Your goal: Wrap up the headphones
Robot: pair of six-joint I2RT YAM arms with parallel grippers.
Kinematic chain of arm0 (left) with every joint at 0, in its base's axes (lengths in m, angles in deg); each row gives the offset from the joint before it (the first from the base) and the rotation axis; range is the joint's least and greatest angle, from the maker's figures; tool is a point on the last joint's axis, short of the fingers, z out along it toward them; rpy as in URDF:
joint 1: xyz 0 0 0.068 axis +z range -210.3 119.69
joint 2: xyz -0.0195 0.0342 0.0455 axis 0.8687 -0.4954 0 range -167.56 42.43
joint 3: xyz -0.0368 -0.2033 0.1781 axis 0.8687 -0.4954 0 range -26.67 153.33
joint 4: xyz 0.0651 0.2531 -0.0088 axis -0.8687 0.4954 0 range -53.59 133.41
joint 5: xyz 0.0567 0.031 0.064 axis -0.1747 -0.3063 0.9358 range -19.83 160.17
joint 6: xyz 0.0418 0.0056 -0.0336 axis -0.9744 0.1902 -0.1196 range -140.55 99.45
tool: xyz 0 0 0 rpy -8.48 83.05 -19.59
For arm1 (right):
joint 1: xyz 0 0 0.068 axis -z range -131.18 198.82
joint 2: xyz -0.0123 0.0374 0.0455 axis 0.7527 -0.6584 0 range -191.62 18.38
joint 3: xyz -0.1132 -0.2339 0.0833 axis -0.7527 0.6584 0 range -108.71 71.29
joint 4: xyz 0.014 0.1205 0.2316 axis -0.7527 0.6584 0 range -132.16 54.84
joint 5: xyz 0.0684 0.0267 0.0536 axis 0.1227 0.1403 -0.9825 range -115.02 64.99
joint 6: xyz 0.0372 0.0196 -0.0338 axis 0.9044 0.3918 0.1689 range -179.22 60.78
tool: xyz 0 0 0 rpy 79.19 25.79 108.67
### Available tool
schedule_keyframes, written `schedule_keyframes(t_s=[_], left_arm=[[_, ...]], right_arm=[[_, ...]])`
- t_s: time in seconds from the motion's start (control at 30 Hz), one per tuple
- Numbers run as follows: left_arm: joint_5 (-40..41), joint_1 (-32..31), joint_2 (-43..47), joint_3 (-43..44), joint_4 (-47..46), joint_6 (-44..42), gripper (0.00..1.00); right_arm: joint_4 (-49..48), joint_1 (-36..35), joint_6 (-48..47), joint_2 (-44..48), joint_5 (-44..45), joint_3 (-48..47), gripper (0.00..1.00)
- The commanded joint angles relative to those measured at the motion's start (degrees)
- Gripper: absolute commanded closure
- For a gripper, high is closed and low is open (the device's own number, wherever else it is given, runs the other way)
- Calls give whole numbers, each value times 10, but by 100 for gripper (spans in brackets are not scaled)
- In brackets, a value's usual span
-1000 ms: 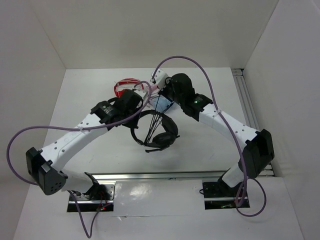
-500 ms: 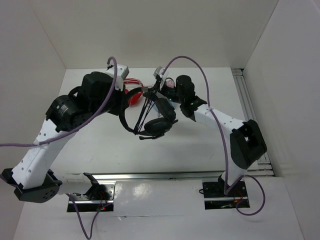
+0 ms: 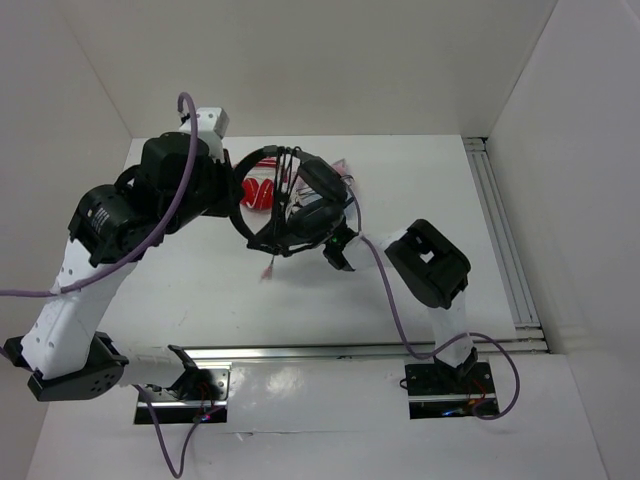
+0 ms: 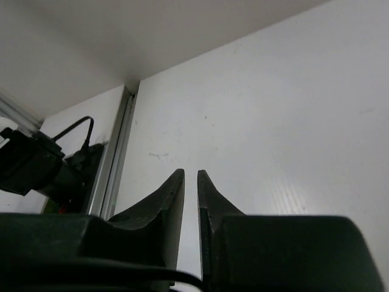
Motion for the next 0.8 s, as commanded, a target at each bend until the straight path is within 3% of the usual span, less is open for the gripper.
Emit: schedule_keyframes(t_s=[0.0,0.33,0.6,0.7,0.77], left_arm=[[16,-2,18,18,-65,40,100],[49,-2,24,5,-65,52,100],[74,-2,29,16,-52,62,100],[74,-2,29,16,-52,62,100],[79,-2,29,11,-52,62,100]], right_arm=[[-122,3,70,-20,-21,18,76],[-165,3,90,-31,-16,50,78],[-220,14,115,-36,-16,100,64],[-232,14,122,-36,-22,115,64],[-232,14,122,-36,-22,122,69]])
